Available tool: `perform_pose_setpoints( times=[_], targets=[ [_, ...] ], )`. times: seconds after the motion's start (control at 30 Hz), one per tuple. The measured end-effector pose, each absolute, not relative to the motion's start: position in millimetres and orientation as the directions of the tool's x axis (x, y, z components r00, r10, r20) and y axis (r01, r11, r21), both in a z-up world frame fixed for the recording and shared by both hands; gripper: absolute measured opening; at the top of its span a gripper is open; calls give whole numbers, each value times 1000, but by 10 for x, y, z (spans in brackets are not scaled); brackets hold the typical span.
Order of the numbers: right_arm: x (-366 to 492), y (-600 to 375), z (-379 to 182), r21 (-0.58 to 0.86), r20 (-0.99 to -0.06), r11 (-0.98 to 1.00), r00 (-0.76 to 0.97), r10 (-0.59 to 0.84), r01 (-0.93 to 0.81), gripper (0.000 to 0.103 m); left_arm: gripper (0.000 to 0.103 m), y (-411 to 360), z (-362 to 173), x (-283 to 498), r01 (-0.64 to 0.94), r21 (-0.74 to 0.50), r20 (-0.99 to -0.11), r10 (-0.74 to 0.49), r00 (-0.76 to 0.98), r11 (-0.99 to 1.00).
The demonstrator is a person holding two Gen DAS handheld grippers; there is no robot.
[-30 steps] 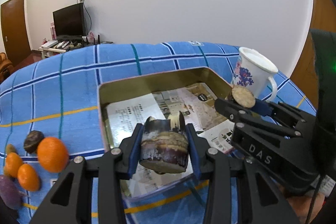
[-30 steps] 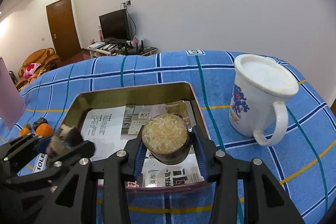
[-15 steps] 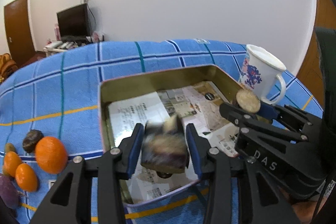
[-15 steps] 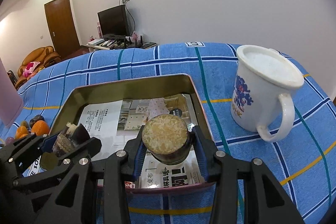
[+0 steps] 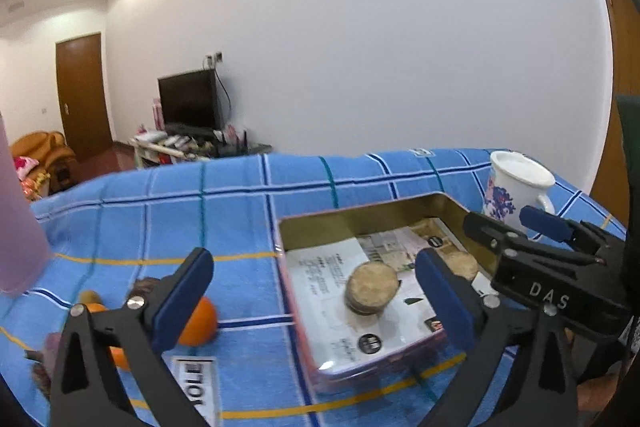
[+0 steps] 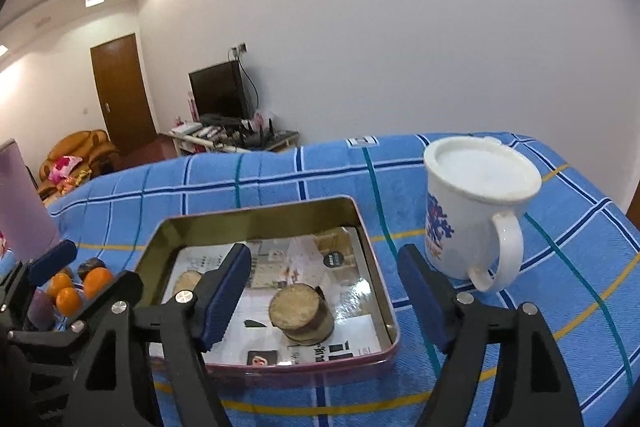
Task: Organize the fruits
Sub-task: 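Withdraw both tools from the tin back toward the fruits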
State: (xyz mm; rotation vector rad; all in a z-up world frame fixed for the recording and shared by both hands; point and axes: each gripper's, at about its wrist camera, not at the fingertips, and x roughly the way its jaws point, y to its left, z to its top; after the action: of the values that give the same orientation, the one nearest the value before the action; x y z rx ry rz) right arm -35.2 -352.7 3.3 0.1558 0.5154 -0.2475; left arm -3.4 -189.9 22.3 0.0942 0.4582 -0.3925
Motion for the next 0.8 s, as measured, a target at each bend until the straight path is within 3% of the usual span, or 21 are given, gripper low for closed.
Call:
perform_pose_setpoints(
  times=[0.33, 0.8],
  targets=[
    [-382, -3355, 10, 18, -480, 966, 849, -219, 259, 77, 103, -1480, 187, -116, 290, 64, -435, -235, 869, 955],
    [-524, -3177, 44, -16, -435, 960, 862, -259, 281, 77, 103, -1082, 97, -206, 266, 61, -471, -207, 858, 962]
  ],
)
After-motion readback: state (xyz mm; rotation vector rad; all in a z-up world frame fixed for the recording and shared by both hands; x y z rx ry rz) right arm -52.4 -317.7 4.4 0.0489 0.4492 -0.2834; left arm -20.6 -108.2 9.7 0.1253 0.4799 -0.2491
